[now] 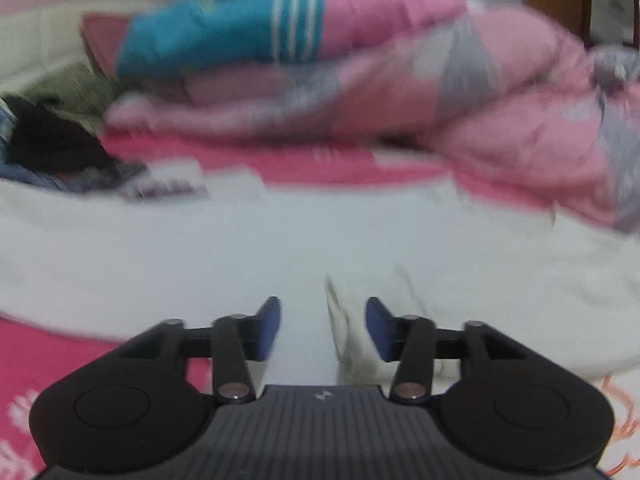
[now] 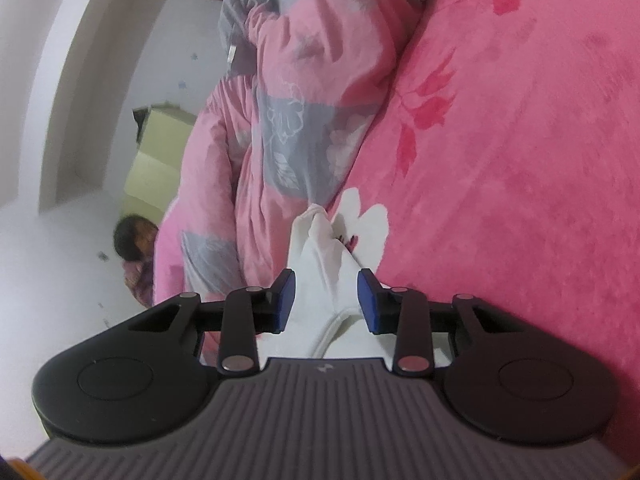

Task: Fold clothes

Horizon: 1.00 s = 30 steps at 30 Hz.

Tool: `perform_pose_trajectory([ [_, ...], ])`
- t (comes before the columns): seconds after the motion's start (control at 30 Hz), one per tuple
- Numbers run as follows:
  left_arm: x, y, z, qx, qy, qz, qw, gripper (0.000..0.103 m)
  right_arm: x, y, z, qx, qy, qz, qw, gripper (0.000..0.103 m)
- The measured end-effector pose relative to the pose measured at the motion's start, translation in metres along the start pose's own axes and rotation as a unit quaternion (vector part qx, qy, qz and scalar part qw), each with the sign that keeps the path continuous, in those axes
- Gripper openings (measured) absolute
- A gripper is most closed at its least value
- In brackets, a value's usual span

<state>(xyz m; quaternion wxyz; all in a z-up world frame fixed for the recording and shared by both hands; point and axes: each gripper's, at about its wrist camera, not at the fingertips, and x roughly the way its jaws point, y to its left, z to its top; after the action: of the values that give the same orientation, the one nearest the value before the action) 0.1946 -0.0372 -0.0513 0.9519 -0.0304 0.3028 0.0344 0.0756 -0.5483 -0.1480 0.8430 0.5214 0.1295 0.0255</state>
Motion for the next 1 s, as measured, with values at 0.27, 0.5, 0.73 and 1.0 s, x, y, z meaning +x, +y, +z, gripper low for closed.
perform_pose_trajectory([
  [0.27,0.018,-0.146,0.081,0.117,0.046,-0.219,0.9676,0.078,0.046,0.042,0.016,-0.073,0.061,-0.005,0.995,0.037],
  [0.5,0.071,-0.323,0.095,0.253,0.070,-0.299,0.9173,0.078,0.090,0.026,0.018,-0.083,0.099,-0.031,0.991,0.033],
  [0.73,0.127,-0.424,0.064,0.329,0.121,-0.269,0.8969,0.063,0.079,0.010,0.010,-0.084,0.104,-0.030,0.991,0.007],
  [1.0,0.161,-0.415,0.082,0.243,0.161,-0.286,0.9130,0.009,0.077,0.009,0.007,-0.088,0.100,-0.024,0.991,0.007],
])
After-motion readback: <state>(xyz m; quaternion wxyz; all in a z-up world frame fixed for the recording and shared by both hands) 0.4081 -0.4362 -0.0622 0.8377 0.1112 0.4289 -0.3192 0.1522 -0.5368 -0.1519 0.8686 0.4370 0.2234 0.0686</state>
